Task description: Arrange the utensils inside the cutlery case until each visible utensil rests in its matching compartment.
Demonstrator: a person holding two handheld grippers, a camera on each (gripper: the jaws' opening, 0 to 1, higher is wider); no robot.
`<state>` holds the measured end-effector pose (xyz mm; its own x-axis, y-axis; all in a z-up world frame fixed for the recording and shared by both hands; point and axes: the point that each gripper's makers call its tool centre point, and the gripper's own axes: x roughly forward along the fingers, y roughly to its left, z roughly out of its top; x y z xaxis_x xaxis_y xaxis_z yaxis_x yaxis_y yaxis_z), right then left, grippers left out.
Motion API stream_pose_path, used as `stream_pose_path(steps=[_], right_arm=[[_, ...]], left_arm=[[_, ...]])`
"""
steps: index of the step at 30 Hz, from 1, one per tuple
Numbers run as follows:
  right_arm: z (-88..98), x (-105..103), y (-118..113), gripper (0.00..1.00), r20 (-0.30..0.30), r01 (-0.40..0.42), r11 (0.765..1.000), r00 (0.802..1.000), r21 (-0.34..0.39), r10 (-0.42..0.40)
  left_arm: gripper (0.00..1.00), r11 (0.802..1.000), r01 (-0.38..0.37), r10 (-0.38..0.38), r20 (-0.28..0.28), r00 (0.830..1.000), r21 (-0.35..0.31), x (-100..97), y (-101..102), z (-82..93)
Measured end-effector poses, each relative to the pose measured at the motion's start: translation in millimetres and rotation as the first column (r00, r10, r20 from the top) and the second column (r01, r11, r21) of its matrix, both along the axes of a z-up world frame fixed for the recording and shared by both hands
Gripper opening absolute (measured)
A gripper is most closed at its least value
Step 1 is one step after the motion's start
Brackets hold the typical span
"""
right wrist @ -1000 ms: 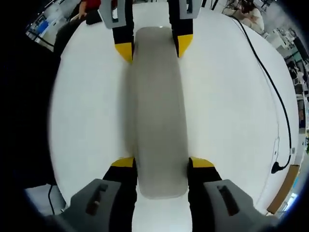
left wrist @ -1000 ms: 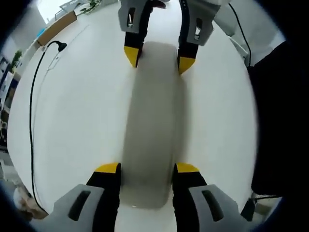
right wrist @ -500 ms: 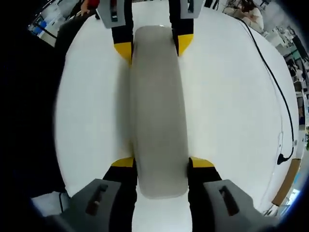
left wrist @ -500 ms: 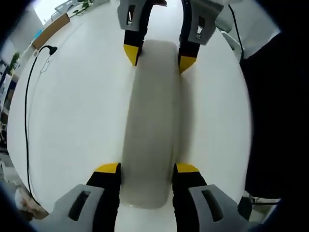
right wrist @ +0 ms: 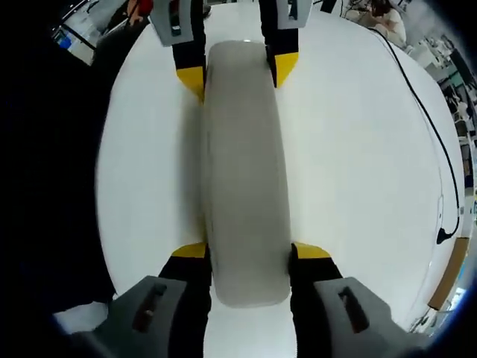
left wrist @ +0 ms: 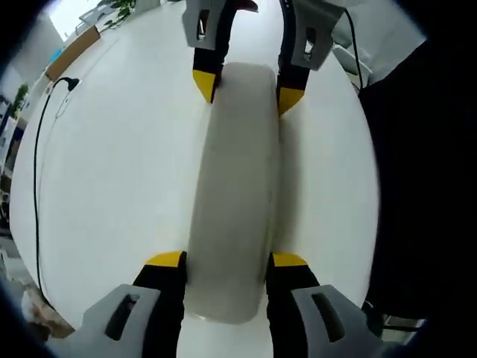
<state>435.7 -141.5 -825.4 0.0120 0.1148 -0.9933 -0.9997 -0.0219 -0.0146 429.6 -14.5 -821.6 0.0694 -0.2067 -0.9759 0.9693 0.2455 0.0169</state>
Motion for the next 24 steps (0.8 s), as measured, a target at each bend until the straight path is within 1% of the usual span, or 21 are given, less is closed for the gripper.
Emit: stream_pose_path(steps=[2, 5, 8, 12, 20, 22, 24], right_arm=[[-0.3, -4.2, 0.1, 0.39, 0.0, -0.009, 1.0, 1.0, -0.015, 0.009], [-0.8, -8.6, -0.3, 0.39, 0.0, -0.008, 1.0, 1.0, -0.024, 0.008], [-0.2, -12.7, -1.1, 0.39, 0.001, -0.007, 1.0, 1.0, -0.02, 0.007], [0.1, -16.8, -1.3, 0.39, 0.0, -0.003, 1.0, 1.0, -0.013, 0.003], [-0.8, -16.9, -1.1, 0.4, -0.005, 0.001, 1.0, 1.0, -0.018, -0.001], [-0.2, -17.2, -1.3, 0.4, -0.004, 0.003, 1.0, 1.0, -0.021, -0.003], [0.1, -16.6, -2.2, 0.4, -0.005, 0.006, 1.0, 1.0, -0.007, -0.006]], left_arm=[[0.43, 1.0, -0.006, 0.006, 0.0, 1.0, 0.0, -4.6, 0.3, 0.4], [0.44, 1.0, -0.009, 0.009, 0.005, 1.0, -0.021, -9.8, 1.6, 0.5], [0.44, 0.999, -0.013, 0.014, 0.01, 1.0, -0.04, -13.3, 1.4, 0.9], [0.44, 0.999, -0.013, 0.014, 0.013, 1.0, -0.049, -16.7, -0.2, 0.4], [0.44, 0.998, -0.015, 0.015, 0.013, 1.0, -0.057, -17.3, -0.4, 0.2], [0.45, 0.997, -0.023, 0.024, 0.012, 1.0, -0.067, -17.1, -0.8, 0.3], [0.46, 0.996, -0.041, 0.042, 0.014, 0.999, -0.078, -17.3, -1.6, 0.6]])
